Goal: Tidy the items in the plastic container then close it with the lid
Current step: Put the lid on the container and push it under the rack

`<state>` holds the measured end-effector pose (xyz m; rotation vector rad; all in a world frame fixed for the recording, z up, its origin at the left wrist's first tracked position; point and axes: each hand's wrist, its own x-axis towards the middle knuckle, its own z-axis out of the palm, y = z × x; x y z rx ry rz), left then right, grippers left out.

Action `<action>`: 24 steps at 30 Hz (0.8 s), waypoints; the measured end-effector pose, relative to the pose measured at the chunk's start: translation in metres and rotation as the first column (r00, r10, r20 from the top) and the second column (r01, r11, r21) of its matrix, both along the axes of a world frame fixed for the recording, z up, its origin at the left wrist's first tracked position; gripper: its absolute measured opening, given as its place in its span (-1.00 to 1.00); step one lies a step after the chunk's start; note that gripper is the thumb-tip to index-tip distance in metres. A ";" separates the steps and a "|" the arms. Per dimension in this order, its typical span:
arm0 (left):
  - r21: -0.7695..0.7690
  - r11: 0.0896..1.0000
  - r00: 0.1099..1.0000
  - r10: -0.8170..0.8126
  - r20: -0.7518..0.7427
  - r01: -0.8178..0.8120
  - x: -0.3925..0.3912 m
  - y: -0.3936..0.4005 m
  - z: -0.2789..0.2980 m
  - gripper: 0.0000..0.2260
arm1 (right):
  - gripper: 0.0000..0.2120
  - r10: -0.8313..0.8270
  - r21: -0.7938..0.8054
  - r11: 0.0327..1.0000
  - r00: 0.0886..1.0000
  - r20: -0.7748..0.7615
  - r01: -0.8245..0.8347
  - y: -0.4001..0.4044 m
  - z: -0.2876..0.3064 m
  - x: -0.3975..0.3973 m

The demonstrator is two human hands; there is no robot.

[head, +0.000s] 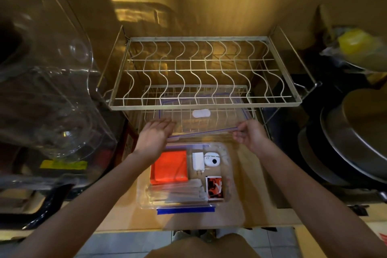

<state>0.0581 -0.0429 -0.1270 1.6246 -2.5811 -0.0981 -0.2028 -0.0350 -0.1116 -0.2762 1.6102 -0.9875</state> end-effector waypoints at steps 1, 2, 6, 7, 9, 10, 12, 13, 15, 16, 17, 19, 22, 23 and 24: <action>-0.059 0.998 0.999 -0.027 -0.019 0.026 0.003 0.002 0.001 -0.55 | -0.80 0.010 -0.009 1.000 1.000 -0.003 -0.010 0.002 0.002 -0.001; -0.100 0.994 0.998 -0.042 -0.040 0.038 0.005 0.005 0.003 -0.55 | -0.82 0.019 -0.025 1.000 1.000 -0.009 -0.019 0.005 0.004 -0.002; -0.143 0.989 0.974 -0.055 -0.219 0.023 0.007 0.022 0.021 -0.66 | -0.63 -0.030 -0.152 0.988 0.999 -0.045 0.022 0.012 0.004 -0.011; -0.147 0.989 0.958 -0.056 -0.280 0.015 0.008 0.027 0.026 -0.70 | -0.61 -0.068 -0.185 0.981 0.997 -0.039 0.060 0.013 0.004 -0.013; -0.124 0.992 0.915 -0.051 -0.400 0.001 0.011 0.038 0.041 -0.77 | -0.64 -0.146 -0.243 0.959 0.989 0.015 0.145 0.019 0.004 -0.014; -0.092 0.996 0.886 -0.041 -0.462 -0.001 0.013 0.044 0.050 -0.79 | -0.66 -0.166 -0.271 0.947 0.985 0.045 0.172 0.023 0.004 -0.014; 0.003 1.000 0.825 0.000 -0.566 0.001 0.015 0.056 0.069 -0.82 | -0.64 -0.134 -0.343 0.929 0.990 0.040 0.139 0.028 0.001 -0.015; 0.050 0.999 0.799 0.033 -0.601 -0.004 0.015 0.064 0.077 -0.82 | -0.59 -0.101 -0.375 0.921 0.995 0.024 0.102 0.032 0.000 -0.013; 0.170 0.985 0.738 0.140 -0.660 -0.035 0.014 0.079 0.089 -0.74 | -0.57 -0.076 -0.428 0.900 0.997 0.030 0.081 0.041 0.004 -0.008; 0.250 0.967 0.688 0.213 -0.694 -0.048 0.013 0.086 0.094 -0.74 | -0.61 -0.084 -0.458 0.883 0.995 0.055 0.100 0.045 0.004 -0.007; 0.326 0.944 0.615 0.283 -0.736 -0.044 0.014 0.091 0.096 -0.76 | -0.65 -0.091 -0.488 0.865 0.993 0.072 0.114 0.047 0.002 -0.008; 0.457 0.889 0.443 0.406 -0.799 0.011 0.019 0.098 0.094 -0.74 | -0.62 -0.049 -0.501 0.862 0.997 0.066 0.075 0.054 -0.002 -0.009; 0.569 0.821 0.252 0.541 -0.802 0.048 0.026 0.102 0.087 -0.73 | -0.48 0.112 -0.461 0.887 0.984 0.137 -0.037 0.064 -0.005 -0.005; 0.596 0.802 0.197 0.581 -0.790 0.024 0.029 0.101 0.078 -0.74 | -0.51 0.155 -0.435 0.897 0.978 0.142 -0.079 0.068 -0.006 -0.002; 0.630 0.777 0.148 0.623 -0.768 -0.004 0.031 0.101 0.073 -0.74 | -0.55 0.187 -0.410 0.903 0.976 0.115 -0.125 0.072 -0.008 0.002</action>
